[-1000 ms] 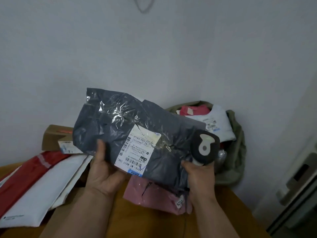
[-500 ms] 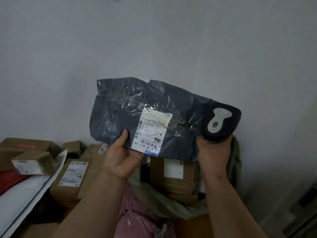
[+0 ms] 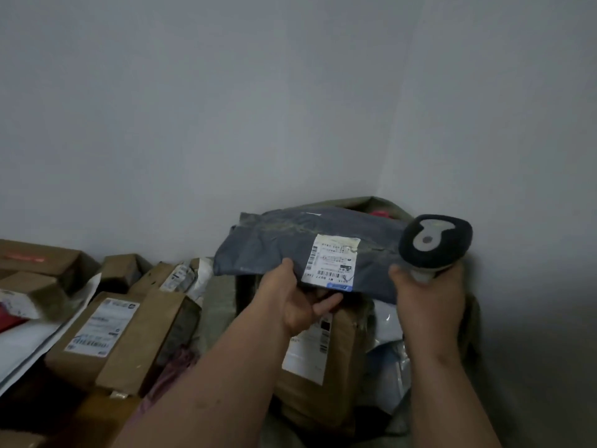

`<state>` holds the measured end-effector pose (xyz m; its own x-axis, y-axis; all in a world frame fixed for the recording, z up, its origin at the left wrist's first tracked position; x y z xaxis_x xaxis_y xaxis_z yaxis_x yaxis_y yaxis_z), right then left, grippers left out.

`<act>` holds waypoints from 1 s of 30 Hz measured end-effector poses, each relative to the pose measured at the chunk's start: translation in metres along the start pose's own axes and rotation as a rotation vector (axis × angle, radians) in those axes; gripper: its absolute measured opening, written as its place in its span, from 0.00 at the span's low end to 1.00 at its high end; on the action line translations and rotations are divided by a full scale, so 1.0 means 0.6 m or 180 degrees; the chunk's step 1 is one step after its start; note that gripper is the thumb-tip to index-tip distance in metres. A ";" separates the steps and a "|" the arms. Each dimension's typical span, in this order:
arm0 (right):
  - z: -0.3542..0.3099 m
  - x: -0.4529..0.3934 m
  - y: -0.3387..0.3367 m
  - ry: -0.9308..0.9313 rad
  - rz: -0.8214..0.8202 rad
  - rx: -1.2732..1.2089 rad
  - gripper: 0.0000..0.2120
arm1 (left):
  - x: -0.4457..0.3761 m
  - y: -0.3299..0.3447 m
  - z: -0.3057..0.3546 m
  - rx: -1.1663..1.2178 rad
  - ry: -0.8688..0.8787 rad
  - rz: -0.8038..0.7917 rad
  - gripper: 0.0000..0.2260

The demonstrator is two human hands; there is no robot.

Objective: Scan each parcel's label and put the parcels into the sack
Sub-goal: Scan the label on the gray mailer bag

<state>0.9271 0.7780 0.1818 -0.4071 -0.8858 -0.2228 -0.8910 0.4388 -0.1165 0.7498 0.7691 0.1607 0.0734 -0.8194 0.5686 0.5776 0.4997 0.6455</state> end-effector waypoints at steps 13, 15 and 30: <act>-0.019 0.090 0.088 0.0444 -0.0917 0.0079 0.19 | 0.058 -0.188 0.049 -0.0925 0.0509 0.0816 0.23; -0.029 0.126 0.109 0.0688 -0.1305 -0.0148 0.15 | 0.073 -0.238 0.070 -0.0496 0.0673 0.0880 0.20; 0.012 0.563 0.320 0.2198 -0.2735 -0.0158 0.12 | 0.249 -0.681 0.179 -0.1437 0.1431 0.2199 0.07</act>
<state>0.6199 0.5643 0.0769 0.3410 -0.7934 0.5043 -0.9317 -0.3566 0.0689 0.4375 0.4727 0.0369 0.7703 -0.4608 0.4408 0.5428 0.8366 -0.0739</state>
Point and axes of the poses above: each hand's wrist, its own x-axis away from the middle knuckle, its own y-axis out of the palm, z = x × y, the point moved 2 cm from there along -x, towards the middle knuckle, and after that the axes turned 2 degrees about y, right-handed, at the moved point
